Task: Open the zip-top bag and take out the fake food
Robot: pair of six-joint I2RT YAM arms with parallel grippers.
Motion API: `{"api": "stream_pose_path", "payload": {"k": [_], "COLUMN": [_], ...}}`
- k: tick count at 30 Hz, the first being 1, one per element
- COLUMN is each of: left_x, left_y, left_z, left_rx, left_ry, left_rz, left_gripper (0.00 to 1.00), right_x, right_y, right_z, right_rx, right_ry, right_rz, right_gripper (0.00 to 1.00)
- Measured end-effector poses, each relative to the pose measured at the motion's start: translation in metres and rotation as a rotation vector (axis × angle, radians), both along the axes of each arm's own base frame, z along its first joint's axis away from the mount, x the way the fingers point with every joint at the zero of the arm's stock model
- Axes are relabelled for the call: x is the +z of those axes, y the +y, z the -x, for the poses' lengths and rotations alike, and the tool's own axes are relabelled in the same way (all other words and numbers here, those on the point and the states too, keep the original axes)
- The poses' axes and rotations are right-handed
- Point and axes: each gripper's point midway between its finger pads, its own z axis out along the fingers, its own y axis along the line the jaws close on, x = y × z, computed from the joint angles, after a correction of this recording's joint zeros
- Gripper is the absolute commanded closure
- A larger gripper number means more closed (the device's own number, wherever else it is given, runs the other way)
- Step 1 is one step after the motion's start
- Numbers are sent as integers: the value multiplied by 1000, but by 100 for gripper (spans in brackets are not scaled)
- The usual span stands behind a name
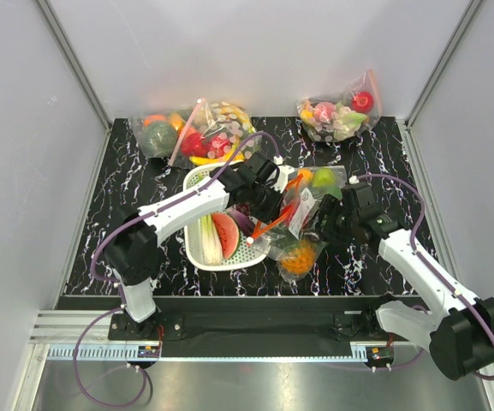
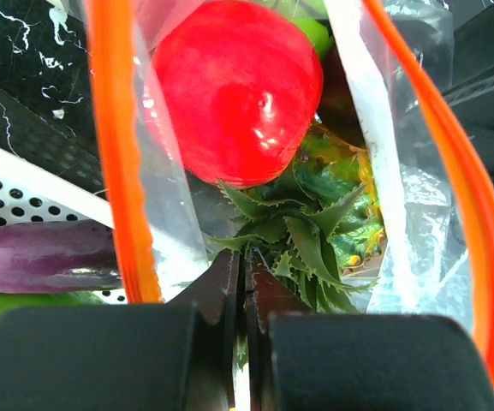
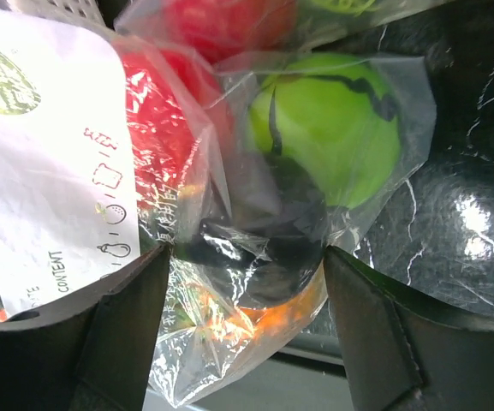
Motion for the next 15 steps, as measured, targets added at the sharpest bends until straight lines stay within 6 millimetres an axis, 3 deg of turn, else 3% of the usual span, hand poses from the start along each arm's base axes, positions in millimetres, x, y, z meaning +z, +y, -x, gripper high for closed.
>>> {"api": "stream_pose_path", "payload": {"k": [6, 7, 9, 10, 13, 15], "left_x": [-2, -2, -2, -2, -2, -1], "left_y": [1, 1, 1, 1, 2, 2], "left_z": [-2, -2, -2, -2, -4, -6], "left_rx": [13, 14, 17, 19, 23, 28], "left_ry": [12, 12, 14, 15, 15, 14], "left_rz": [-2, -2, -1, 0, 1, 3], "left_gripper": [100, 100, 100, 100, 100, 100], "right_x": [-3, -3, -3, -4, -3, -5], "right_y": [4, 4, 4, 4, 6, 4], "right_z": [8, 9, 12, 13, 16, 19], "right_rx": [45, 47, 52, 55, 72, 71], "right_ry": [53, 58, 66, 68, 79, 93], "right_rz": [-2, -3, 0, 0, -8, -4], "right_gripper": [22, 26, 40, 57, 92, 100]}}
